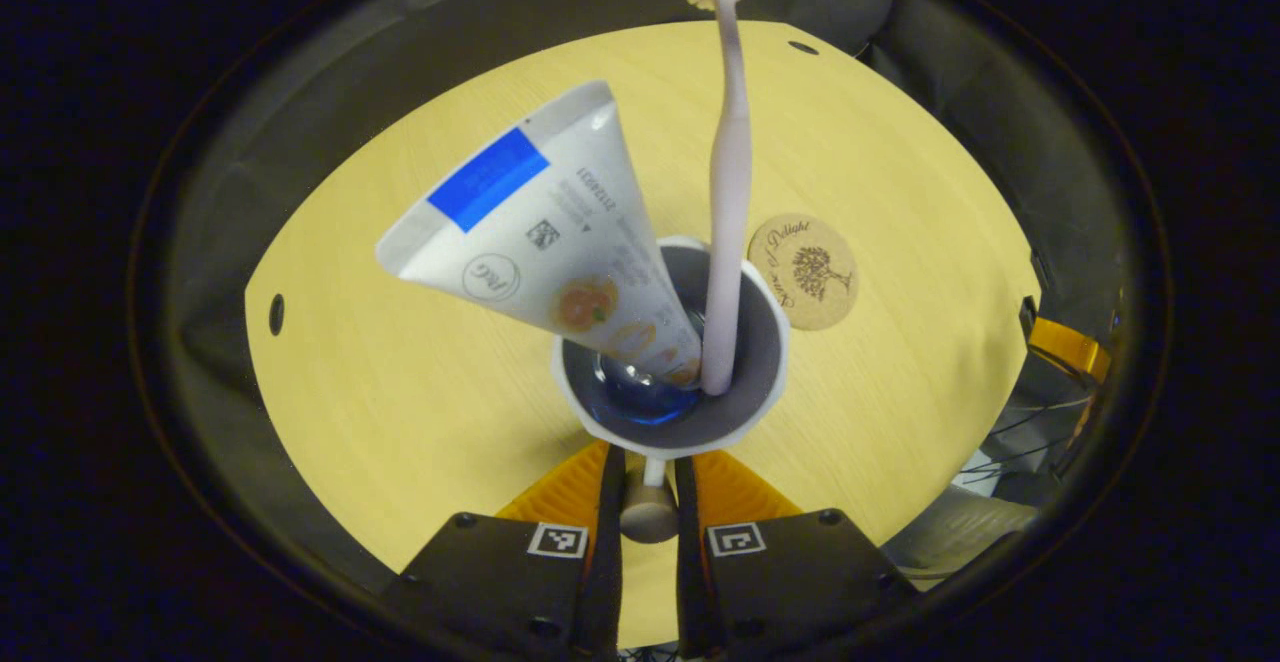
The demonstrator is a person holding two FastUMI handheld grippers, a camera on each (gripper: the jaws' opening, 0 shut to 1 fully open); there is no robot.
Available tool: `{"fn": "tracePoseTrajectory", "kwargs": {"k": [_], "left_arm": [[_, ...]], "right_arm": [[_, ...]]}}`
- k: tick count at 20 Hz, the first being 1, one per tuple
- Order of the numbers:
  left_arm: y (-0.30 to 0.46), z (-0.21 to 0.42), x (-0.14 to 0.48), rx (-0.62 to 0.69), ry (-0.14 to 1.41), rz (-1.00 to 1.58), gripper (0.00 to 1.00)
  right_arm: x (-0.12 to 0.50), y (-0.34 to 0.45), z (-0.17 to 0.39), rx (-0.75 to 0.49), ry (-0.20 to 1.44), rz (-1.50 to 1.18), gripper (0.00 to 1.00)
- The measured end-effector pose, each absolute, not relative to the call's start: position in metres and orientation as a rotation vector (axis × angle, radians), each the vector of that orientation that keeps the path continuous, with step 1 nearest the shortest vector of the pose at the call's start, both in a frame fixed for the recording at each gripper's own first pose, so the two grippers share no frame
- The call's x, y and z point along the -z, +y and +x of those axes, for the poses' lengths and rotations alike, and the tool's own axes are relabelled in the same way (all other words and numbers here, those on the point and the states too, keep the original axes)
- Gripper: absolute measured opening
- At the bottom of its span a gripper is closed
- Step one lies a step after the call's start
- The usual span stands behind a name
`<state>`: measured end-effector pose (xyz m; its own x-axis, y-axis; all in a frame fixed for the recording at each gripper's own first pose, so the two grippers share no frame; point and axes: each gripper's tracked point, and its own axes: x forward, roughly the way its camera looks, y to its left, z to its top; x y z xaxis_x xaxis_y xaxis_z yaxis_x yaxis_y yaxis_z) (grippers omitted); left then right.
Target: Put the toothbrush and toothpaste on the desktop into the cup, then pick up the cup and place it on the coaster on the desktop.
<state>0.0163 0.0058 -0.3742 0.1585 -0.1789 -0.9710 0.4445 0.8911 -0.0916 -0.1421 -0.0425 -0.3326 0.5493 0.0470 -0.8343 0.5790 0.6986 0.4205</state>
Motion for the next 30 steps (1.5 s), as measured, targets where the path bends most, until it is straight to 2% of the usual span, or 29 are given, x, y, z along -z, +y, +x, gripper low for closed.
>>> {"fn": "tracePoseTrajectory", "kwargs": {"k": [1, 2, 3, 4, 5, 6, 14, 24, 30], "left_arm": [[0.003, 0.016, 0.373, 0.461, 1.328, 0.224, 0.3], [0.001, 0.013, 0.37, 0.471, 1.322, 0.216, 0.35], [0.001, 0.012, 0.37, 0.475, 1.317, 0.214, 0.3], [0.0, 0.012, 0.369, 0.476, 1.306, 0.213, 0.34], [-0.002, 0.012, 0.369, 0.479, 1.293, 0.21, 0.29], [-0.004, 0.011, 0.367, 0.482, 1.278, 0.205, 0.29], [-0.025, 0.015, 0.349, 0.511, 1.177, 0.199, 0.29], [-0.04, 0.011, 0.315, 0.607, 1.162, 0.248, 0.29], [-0.024, 0.006, 0.311, 0.646, 1.138, 0.295, 0.29]], "right_arm": [[0.332, -0.043, -0.143, 0.352, 0.954, 0.753, 0.66], [0.333, -0.042, -0.142, 0.352, 0.954, 0.754, 0.66], [0.334, -0.042, -0.142, 0.351, 0.956, 0.755, 0.66], [0.334, -0.041, -0.142, 0.347, 0.957, 0.755, 0.66], [0.334, -0.041, -0.142, 0.345, 0.958, 0.755, 0.66], [0.334, -0.04, -0.142, 0.342, 0.959, 0.753, 0.66], [0.336, -0.043, -0.146, 0.355, 0.956, 0.764, 0.66], [0.33, -0.052, -0.154, 0.368, 0.944, 0.77, 0.66], [0.33, -0.061, -0.17, 0.401, 0.94, 0.791, 0.66]]}}
